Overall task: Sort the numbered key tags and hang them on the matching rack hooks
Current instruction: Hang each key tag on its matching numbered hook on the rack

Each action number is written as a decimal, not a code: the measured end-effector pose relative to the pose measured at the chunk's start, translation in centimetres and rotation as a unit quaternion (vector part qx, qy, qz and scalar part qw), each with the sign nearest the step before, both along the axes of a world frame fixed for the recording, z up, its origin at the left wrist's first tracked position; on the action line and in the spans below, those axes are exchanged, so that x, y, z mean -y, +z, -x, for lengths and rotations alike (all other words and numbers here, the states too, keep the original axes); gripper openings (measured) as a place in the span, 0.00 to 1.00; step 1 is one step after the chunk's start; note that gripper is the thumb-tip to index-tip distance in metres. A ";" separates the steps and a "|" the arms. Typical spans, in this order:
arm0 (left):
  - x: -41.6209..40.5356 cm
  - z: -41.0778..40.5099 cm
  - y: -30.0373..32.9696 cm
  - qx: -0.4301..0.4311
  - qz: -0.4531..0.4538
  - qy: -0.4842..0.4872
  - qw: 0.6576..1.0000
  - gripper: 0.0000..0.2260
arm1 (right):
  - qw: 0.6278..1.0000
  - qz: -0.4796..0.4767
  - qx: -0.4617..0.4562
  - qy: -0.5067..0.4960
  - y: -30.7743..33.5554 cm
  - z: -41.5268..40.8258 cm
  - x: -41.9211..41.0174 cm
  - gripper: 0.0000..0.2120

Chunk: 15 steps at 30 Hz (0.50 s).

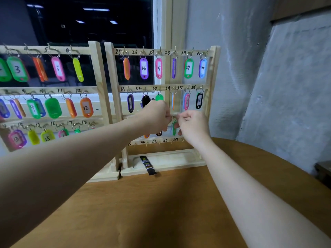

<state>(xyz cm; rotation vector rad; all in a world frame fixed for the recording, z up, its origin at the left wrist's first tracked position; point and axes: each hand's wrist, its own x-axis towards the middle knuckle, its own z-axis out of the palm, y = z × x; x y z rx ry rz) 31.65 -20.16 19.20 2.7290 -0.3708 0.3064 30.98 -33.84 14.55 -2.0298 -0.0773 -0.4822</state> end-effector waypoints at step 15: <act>-0.6 2.1 0.4 0.006 0.042 -0.031 0.999 0.10 | 0.997 0.051 -0.046 -0.024 -1.5 2.4 0.8 0.13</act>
